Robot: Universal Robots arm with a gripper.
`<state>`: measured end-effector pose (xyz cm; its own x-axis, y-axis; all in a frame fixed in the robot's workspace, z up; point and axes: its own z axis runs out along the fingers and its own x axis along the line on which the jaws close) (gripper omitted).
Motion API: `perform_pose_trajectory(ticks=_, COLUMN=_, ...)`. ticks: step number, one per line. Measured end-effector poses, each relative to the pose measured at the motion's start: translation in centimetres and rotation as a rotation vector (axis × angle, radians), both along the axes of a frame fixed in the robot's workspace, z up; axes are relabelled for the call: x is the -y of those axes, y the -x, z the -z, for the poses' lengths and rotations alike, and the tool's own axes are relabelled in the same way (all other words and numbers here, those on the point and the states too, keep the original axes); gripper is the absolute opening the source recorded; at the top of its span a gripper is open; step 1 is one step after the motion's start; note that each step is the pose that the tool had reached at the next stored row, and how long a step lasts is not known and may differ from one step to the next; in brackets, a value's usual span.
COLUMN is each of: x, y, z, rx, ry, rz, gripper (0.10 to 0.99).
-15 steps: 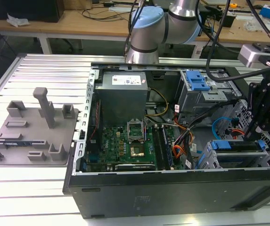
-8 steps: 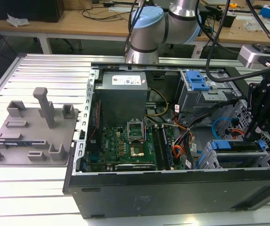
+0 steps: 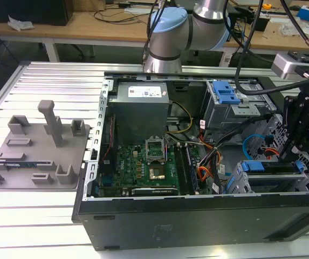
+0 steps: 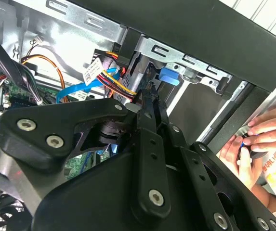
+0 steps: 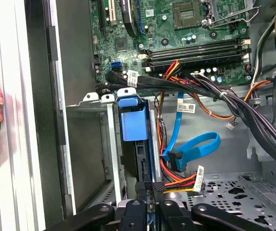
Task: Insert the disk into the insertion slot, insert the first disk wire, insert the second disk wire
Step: 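Insert the first disk wire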
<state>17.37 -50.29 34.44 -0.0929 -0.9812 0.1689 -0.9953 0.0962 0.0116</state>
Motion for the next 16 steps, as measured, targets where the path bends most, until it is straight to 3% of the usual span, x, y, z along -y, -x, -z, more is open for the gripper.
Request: perform_pose_trajectory(ticks=16, x=0.09, y=0.05, z=0.14, rx=0.0000, ry=0.000, rz=-0.014, gripper=0.165)
